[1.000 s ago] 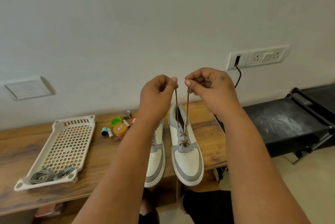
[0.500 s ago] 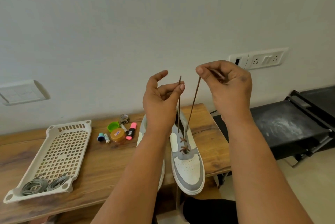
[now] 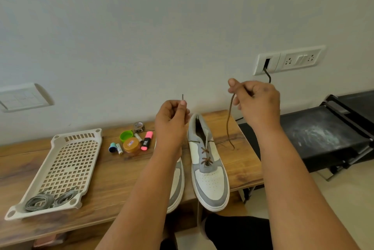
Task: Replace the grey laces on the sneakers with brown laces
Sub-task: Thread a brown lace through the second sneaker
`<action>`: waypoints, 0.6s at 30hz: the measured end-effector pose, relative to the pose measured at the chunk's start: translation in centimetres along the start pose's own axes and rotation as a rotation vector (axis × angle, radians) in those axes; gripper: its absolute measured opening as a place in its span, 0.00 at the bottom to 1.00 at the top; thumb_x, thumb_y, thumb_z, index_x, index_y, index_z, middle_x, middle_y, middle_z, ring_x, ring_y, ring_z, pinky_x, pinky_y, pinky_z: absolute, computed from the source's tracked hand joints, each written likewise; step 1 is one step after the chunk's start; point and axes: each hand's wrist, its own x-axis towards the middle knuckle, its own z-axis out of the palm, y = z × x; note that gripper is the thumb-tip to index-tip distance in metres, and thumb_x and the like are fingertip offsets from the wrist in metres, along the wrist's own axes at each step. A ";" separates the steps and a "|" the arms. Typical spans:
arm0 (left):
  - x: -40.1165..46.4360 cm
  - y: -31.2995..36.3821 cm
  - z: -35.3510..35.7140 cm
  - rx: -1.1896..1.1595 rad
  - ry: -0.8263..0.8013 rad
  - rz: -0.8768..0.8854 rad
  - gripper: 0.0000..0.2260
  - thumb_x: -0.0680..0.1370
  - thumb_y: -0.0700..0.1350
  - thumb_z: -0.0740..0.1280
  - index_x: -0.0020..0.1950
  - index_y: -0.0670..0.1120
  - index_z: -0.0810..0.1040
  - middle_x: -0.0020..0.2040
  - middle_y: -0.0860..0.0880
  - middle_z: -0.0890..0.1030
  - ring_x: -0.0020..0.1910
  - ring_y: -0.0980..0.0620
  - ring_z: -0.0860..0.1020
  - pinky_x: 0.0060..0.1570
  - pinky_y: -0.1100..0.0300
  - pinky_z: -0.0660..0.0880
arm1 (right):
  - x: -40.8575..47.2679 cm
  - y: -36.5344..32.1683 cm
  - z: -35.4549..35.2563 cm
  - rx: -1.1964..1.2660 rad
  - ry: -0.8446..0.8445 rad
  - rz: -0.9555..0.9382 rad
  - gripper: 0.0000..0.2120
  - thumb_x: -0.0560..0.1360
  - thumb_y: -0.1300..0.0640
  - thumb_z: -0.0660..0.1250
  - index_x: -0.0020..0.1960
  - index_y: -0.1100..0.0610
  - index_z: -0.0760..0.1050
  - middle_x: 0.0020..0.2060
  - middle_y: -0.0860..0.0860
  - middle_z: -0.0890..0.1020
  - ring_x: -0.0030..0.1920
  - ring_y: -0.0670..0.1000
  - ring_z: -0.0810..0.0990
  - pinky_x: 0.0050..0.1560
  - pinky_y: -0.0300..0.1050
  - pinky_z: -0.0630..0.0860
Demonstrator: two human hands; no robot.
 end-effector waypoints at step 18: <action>-0.9 -11.0 -0.5 1.015 -0.242 0.006 0.08 0.78 0.54 0.69 0.48 0.49 0.80 0.46 0.52 0.78 0.45 0.55 0.77 0.43 0.65 0.70 | -1.9 9.6 5.0 -0.342 -0.725 0.380 0.16 0.79 0.62 0.64 0.64 0.49 0.76 0.56 0.48 0.81 0.57 0.49 0.78 0.55 0.42 0.74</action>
